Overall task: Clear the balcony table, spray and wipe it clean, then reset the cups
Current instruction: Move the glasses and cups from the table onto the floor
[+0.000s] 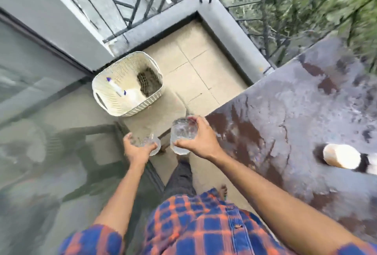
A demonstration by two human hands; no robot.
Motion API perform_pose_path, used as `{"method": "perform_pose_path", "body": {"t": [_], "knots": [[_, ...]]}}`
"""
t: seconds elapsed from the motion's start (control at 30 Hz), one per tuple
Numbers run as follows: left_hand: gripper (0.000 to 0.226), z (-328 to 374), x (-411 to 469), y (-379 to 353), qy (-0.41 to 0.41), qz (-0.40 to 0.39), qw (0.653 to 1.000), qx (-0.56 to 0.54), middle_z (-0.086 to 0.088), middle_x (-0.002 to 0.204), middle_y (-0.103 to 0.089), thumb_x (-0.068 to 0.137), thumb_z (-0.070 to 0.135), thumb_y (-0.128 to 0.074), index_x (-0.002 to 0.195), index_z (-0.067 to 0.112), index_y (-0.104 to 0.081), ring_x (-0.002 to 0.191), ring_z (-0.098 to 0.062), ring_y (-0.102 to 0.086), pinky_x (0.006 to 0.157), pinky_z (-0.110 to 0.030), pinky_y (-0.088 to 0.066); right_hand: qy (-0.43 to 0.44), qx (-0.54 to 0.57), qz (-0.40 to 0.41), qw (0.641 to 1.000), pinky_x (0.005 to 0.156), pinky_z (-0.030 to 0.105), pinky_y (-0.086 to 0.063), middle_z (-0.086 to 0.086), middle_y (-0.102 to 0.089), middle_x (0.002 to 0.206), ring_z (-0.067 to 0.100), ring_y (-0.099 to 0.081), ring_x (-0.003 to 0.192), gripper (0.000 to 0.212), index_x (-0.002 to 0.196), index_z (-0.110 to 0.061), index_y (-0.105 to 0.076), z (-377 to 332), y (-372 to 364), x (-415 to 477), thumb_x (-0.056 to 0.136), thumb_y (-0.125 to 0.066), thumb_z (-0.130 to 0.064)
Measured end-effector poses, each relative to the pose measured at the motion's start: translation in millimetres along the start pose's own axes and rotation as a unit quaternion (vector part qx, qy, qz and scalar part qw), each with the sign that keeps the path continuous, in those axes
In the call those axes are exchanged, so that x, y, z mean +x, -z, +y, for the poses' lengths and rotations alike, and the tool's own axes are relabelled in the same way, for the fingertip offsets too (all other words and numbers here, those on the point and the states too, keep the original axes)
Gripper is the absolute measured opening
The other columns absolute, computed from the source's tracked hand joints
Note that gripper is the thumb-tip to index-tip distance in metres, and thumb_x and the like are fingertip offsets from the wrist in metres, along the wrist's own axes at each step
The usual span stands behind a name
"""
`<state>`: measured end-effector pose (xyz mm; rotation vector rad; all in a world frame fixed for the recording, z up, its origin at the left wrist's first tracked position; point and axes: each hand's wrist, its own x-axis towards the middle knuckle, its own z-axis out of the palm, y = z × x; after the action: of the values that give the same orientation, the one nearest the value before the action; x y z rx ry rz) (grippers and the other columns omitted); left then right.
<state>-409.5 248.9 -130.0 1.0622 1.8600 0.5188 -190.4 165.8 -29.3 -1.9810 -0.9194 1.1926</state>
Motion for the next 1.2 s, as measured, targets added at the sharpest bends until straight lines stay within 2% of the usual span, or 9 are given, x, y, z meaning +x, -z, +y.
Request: {"method": "perform_pose_path", "body": {"t": [0.13,0.23,0.33,0.47,0.57,0.8,0.97,1.07,1.2], "knots": [[0.1,-23.0,36.4,2.7,0.03,0.001,0.999,0.017,-0.007,0.117,-0.055,0.054,-0.002,-0.096,0.139,0.008,-0.047,0.115,-0.033,-0.061,0.103,-0.039,-0.046,-0.027,-0.049,-0.054,0.997,0.098,0.013,-0.032,0.004,-0.046,0.132,0.015,-0.049,0.124,0.094,0.145,-0.012,-0.047,-3.3,-56.5,50.0,0.063,-0.091,-0.03],[0.1,-32.1,56.7,2.0,0.041,0.002,0.999,0.023,-0.003,0.118,-0.057,0.052,0.003,-0.098,0.137,0.014,-0.047,0.116,-0.029,-0.061,0.1,-0.031,-0.045,-0.036,-0.065,-0.06,0.995,0.101,0.016,-0.037,-0.001,-0.041,0.123,0.011,-0.048,0.114,0.1,0.139,-0.009,-0.052,2.6,-85.1,80.9,0.05,-0.08,-0.046],[0.1,-34.5,74.8,-1.3,0.041,-0.002,0.999,0.034,0.001,0.128,-0.06,0.053,0.008,-0.099,0.138,0.019,-0.046,0.118,-0.015,-0.057,0.1,-0.021,-0.038,-0.035,-0.099,-0.074,0.992,0.098,0.02,-0.037,0.0,-0.042,0.125,0.009,-0.043,0.111,0.093,0.141,-0.009,-0.048,11.6,-107.9,110.9,0.059,-0.09,-0.025],[0.1,-41.1,95.3,-11.2,0.008,0.004,0.999,0.053,0.002,0.141,-0.054,0.058,0.011,-0.095,0.14,0.025,-0.04,0.127,-0.022,-0.055,0.11,-0.037,-0.043,-0.027,-0.139,-0.063,0.988,0.096,0.026,-0.042,0.004,-0.043,0.13,0.014,-0.048,0.114,0.091,0.14,-0.012,-0.045,21.5,-135.2,146.7,0.06,-0.089,-0.017],[0.099,-43.2,107.6,-18.9,-0.003,0.02,0.998,0.062,0.006,0.14,-0.047,0.063,0.009,-0.093,0.144,0.021,-0.038,0.128,-0.025,-0.051,0.11,-0.039,-0.042,-0.006,-0.157,-0.061,0.986,0.098,0.031,-0.045,0.005,-0.044,0.129,0.02,-0.048,0.118,0.09,0.138,-0.011,-0.044,26.1,-156.9,167.8,0.058,-0.087,-0.013],[0.102,-47.8,130.6,-28.4,0.002,0.061,0.997,0.046,-0.011,0.146,-0.044,0.064,0.011,-0.094,0.146,0.012,-0.033,0.136,-0.031,-0.047,0.114,-0.048,-0.041,0.031,-0.167,-0.051,0.984,0.105,0.033,-0.044,0.008,-0.048,0.136,0.023,-0.048,0.127,0.091,0.143,-0.008,-0.043,30.6,-188.7,189.3,0.063,-0.086,-0.013],[0.103,-46.4,136.7,-24.9,-0.003,0.025,0.997,0.066,-0.011,0.153,-0.038,0.07,0.016,-0.092,0.151,0.01,-0.029,0.14,-0.027,-0.041,0.108,-0.028,-0.034,0.059,-0.162,-0.043,0.984,0.107,0.036,-0.044,0.009,-0.049,0.135,0.024,-0.048,0.129,0.096,0.144,-0.006,-0.043,29.0,-200.9,195.5,0.062,-0.092,-0.017],[0.109,-43.5,138.2,-21.8,-0.003,0.013,0.998,0.067,-0.011,0.157,-0.034,0.071,0.018,-0.092,0.155,0.012,-0.023,0.143,-0.026,-0.037,0.106,-0.025,-0.03,0.067,-0.174,-0.045,0.981,0.109,0.039,-0.043,0.008,-0.05,0.137,0.023,-0.047,0.131,0.098,0.144,-0.006,-0.042,32.2,-202.3,198.1,0.061,-0.094,-0.017],[0.109,-39.7,136.6,-19.6,0.01,0.007,0.997,0.072,-0.008,0.16,-0.032,0.072,0.006,-0.087,0.157,0.015,-0.02,0.145,-0.025,-0.036,0.112,-0.025,-0.029,0.04,-0.17,-0.037,0.984,0.113,0.036,-0.039,0.006,-0.05,0.145,0.023,-0.046,0.136,0.103,0.149,-0.011,-0.036,35.3,-199.5,195.8,0.064,-0.094,-0.014]]}}
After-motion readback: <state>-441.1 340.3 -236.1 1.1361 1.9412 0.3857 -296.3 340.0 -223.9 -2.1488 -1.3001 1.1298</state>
